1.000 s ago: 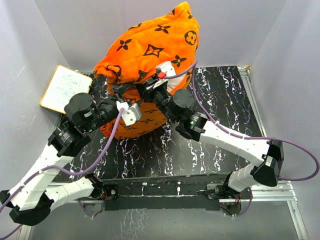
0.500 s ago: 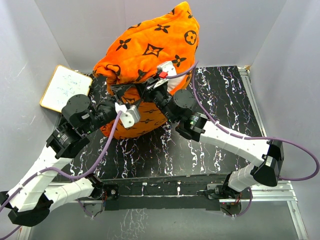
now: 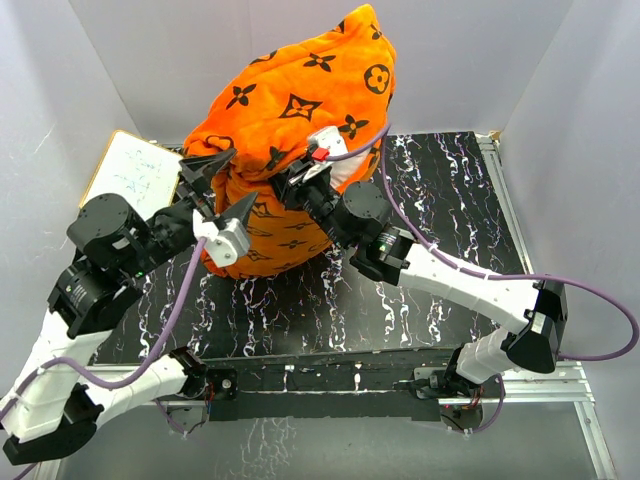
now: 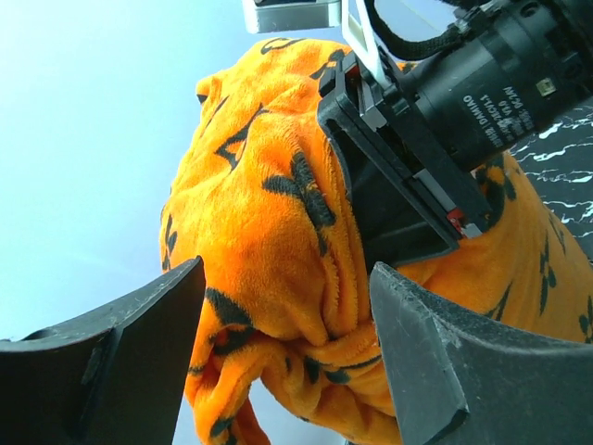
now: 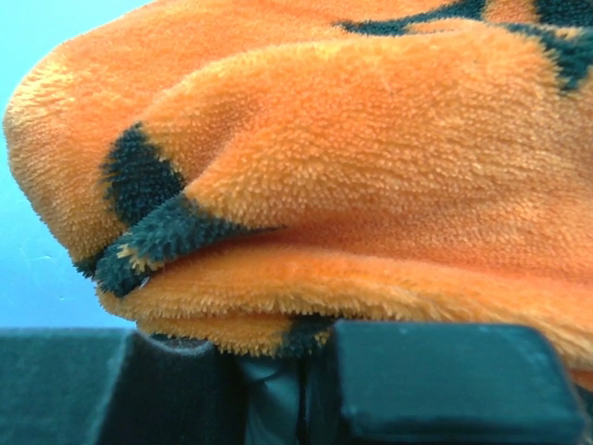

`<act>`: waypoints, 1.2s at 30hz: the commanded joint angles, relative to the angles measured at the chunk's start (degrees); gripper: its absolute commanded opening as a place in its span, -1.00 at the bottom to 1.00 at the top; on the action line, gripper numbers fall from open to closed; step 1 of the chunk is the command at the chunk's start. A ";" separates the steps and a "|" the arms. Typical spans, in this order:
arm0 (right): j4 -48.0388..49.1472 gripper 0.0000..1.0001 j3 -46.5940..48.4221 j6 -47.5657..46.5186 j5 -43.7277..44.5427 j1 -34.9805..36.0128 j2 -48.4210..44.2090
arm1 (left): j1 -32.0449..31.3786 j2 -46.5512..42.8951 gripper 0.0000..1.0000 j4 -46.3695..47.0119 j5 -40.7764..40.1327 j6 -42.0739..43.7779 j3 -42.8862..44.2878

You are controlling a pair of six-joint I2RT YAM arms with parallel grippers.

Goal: Remove the pillowcase from the pillow
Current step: Remove the pillow from the pillowcase.

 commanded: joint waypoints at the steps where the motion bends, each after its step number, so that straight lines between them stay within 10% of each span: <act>1: -2.09 -0.84 2.08 2.11 -3.57 1.17 1.23 | 0.19 2.53 0.41 5.55 -1.86 -0.49 -2.00; 9: -2.18 -0.84 2.51 1.94 -3.12 1.78 1.71 | 0.23 4.23 0.50 8.66 -2.74 -1.57 -5.24; 24: -2.34 -0.84 -0.52 1.94 0.04 2.04 1.01 | 0.18 8.12 0.38 41.86 -23.32 15.37 -14.89; 32: -2.94 -0.84 -3.46 0.21 7.89 1.22 1.86 | 0.21 9.08 -0.59 47.63 -22.13 8.97 -7.61; 36: -4.75 -0.84 -4.42 1.75 9.92 0.09 3.14 | 0.16 9.27 -0.66 46.57 -23.36 3.53 -2.18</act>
